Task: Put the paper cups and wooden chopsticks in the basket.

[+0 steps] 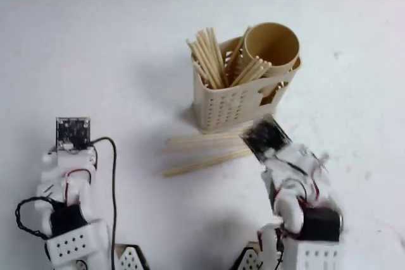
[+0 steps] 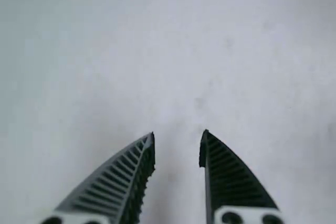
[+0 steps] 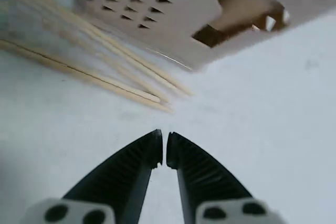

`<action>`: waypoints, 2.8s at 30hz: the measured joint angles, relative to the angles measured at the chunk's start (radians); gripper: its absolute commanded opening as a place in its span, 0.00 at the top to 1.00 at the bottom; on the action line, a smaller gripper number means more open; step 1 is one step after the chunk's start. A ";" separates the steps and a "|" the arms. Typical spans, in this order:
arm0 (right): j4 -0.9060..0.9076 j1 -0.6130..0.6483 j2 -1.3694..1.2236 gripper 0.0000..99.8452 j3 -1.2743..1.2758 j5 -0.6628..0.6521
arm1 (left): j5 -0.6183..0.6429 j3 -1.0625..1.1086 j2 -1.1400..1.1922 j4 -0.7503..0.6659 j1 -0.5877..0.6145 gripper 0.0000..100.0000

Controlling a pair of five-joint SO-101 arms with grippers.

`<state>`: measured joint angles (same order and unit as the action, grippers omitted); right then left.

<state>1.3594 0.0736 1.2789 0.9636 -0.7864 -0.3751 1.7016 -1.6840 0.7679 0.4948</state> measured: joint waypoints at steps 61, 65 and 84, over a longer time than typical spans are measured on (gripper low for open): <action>-0.531 0.571 -1.100 0.98 -0.166 -0.094 | 0.000 -0.005 -0.120 0.153 0.000 0.85; -0.580 0.571 -1.100 0.98 -0.155 -0.094 | 0.000 -0.005 -0.120 0.153 0.000 0.85; -0.980 0.555 -1.149 0.98 -0.172 0.158 | 0.000 -0.005 -0.120 0.167 0.000 0.84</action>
<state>0.3790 0.6291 0.1297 0.7917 -0.6283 -0.3751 1.6970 -1.8036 0.9352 0.4948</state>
